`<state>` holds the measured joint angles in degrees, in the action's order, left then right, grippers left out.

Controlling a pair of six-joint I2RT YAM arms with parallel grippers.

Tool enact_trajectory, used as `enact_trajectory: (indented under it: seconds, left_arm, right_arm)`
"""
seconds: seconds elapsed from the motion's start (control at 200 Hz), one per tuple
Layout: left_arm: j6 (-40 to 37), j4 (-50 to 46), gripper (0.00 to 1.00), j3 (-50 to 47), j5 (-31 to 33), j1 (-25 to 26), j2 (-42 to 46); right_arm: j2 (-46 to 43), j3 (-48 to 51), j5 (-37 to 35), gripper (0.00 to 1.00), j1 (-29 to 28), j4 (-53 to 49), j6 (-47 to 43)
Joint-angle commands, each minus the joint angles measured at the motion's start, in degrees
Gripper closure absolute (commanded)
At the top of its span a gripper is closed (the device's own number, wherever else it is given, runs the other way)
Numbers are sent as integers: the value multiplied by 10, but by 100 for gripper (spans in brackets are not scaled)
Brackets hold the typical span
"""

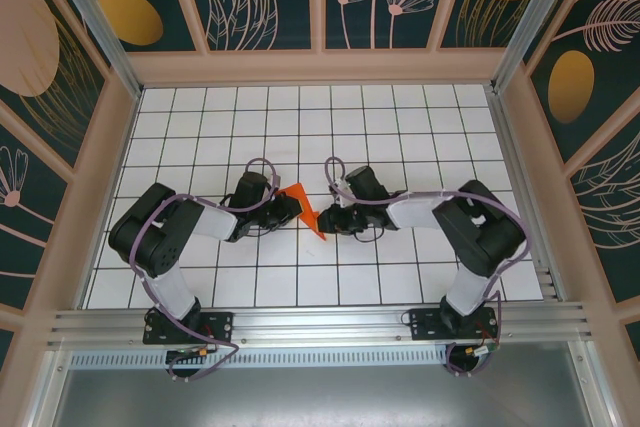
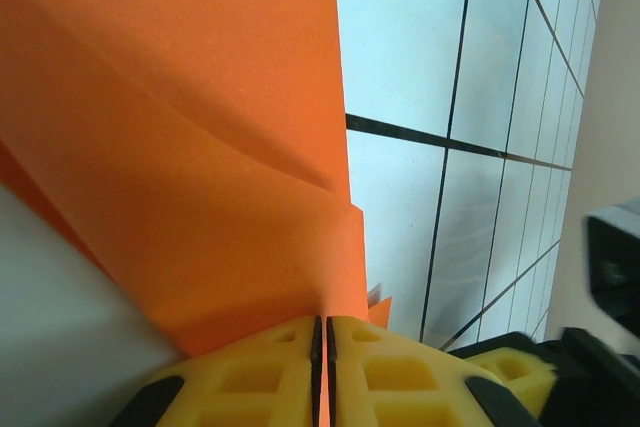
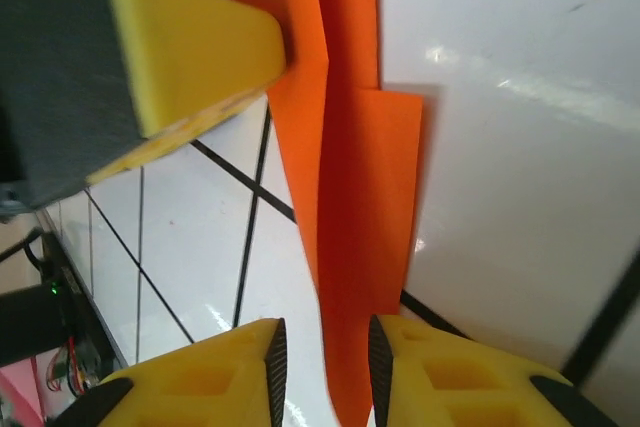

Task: Fold a paper plane with a square sheet of paper (pick it up from the middle)
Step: Fold the wing for the fifth time at the center of the table.

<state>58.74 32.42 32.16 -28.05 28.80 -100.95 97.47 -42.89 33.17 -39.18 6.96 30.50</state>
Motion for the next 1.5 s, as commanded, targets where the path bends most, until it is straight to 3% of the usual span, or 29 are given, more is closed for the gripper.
enact_trajectory:
  seconds: [0.0,0.2,0.395,0.666,1.271,1.496]
  left_arm:
    - [-12,-62,85,-3,58,1,-23]
    - [-16,-39,82,-3,36,1,-10]
    - [-18,-18,70,-16,18,2,37]
    - [-29,-50,62,-27,32,1,100]
    - [-29,-45,62,-23,30,1,98]
    - [-26,-49,65,-19,31,2,95]
  right_arm:
    - [-49,8,-56,67,9,-24,-4]
    - [-27,-14,-45,68,6,-21,-10]
    - [10,-46,-52,69,-4,-25,-18]
    - [19,-72,-82,67,-23,-34,-36]
    - [63,-127,-315,64,-120,-92,-85]
    - [45,-113,-312,62,-138,-67,-99]
